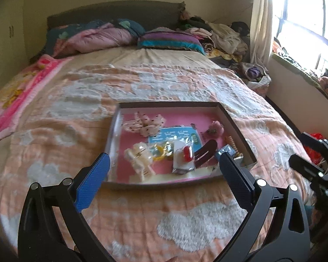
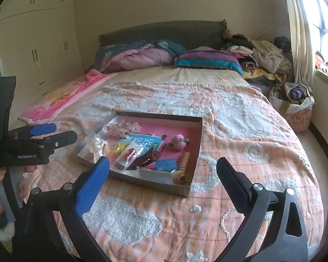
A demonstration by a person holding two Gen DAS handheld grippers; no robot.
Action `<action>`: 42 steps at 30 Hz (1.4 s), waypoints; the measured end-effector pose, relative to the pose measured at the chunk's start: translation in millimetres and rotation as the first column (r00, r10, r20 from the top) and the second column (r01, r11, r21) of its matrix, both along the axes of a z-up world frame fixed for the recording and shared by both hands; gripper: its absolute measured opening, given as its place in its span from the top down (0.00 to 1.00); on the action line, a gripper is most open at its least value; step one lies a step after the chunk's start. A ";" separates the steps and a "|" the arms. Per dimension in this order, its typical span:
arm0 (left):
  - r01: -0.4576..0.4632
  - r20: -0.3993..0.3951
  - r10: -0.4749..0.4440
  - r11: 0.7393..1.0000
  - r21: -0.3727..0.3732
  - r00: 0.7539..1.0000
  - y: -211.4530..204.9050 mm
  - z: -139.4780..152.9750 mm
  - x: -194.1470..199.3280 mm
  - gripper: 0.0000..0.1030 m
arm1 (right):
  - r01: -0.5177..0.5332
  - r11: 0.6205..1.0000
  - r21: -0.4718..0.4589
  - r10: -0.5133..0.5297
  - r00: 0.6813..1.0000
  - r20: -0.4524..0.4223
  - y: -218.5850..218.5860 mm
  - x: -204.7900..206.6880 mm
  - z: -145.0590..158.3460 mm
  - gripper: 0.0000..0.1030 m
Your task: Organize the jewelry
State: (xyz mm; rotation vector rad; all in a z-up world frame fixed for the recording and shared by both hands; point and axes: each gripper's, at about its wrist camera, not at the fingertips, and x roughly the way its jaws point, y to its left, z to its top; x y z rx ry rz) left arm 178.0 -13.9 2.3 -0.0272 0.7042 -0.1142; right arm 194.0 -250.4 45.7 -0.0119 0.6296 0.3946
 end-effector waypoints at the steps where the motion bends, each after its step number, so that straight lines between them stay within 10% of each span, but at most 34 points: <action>1: -0.005 0.010 0.005 1.000 0.007 1.000 0.6 0.7 -5.3 0.09 | 0.002 1.000 0.003 -0.002 1.000 0.006 -0.3 -4.2 1.1 0.05; 42: -0.049 -0.022 0.048 0.998 -0.027 0.999 -1.0 -23.4 -101.1 0.09 | 0.006 1.000 0.008 -0.006 1.000 -0.030 0.5 -85.4 -15.0 0.05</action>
